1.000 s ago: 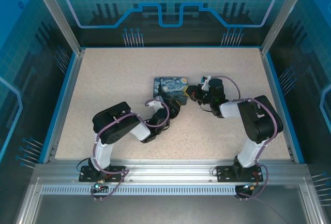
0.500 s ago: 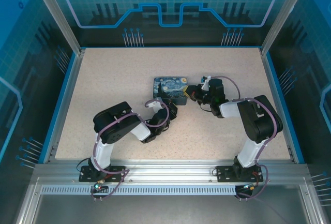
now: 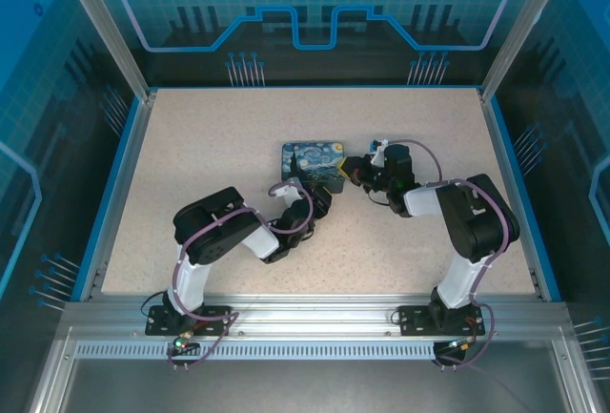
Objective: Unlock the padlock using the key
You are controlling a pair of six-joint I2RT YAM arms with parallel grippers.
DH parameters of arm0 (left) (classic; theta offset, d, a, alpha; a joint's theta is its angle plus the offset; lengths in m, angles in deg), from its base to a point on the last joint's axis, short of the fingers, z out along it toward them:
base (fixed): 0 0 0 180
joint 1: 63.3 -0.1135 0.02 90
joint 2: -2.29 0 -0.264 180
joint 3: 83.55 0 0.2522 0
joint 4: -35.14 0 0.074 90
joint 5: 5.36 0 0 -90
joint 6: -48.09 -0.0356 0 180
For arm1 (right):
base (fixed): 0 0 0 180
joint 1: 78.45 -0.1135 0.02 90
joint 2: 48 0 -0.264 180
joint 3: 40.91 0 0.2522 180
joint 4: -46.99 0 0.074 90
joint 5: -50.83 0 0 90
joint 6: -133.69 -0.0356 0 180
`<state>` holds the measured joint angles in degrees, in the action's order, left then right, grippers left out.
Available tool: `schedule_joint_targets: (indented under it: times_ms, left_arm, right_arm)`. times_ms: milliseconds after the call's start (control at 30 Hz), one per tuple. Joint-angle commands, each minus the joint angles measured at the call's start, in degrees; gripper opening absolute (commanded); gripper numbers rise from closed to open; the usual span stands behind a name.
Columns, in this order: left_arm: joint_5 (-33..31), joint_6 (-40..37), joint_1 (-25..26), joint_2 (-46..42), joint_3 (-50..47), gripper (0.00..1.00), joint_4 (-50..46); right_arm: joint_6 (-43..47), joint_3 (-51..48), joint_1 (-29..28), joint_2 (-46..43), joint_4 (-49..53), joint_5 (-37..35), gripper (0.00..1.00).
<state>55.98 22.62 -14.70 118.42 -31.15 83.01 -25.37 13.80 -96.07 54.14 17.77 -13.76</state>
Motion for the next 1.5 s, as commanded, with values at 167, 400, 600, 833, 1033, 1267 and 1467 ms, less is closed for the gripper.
schedule_joint_targets:
  times_ms: [167,400,600,833,1033,1267,1467]
  left_arm:
    - [-0.7,-0.4,0.0,2.2,3.1,0.32,-9.1]
    - [-2.4,-0.2,-0.1,1.9,4.2,0.21,-11.4]
    - [-0.7,-0.7,-0.5,0.7,2.8,0.05,-9.8]
    - [10.3,-0.6,-3.0,-4.5,-0.8,0.0,-7.1]
    - [25.4,1.6,-7.2,-7.4,-2.2,0.0,-7.5]
    - [36.1,6.2,-9.5,-6.5,-2.6,0.0,-2.6]
    - [40.5,10.1,-10.3,-5.4,-2.6,0.0,2.8]
  right_arm:
    - [-0.4,-0.3,-0.7,2.4,3.0,-0.1,0.0]
    - [-0.8,-0.3,-0.8,2.9,2.6,0.1,0.0]
    - [-0.9,-0.1,-0.7,3.1,2.6,0.3,0.0]
    - [-0.9,-0.1,-0.6,3.2,2.4,1.0,0.0]
    - [-0.6,-0.6,-0.5,2.0,2.6,1.9,0.0]
    - [-0.4,-0.5,-0.5,0.4,3.5,2.5,0.0]
    - [-0.2,-0.3,-0.5,-1.6,4.4,3.2,0.0]
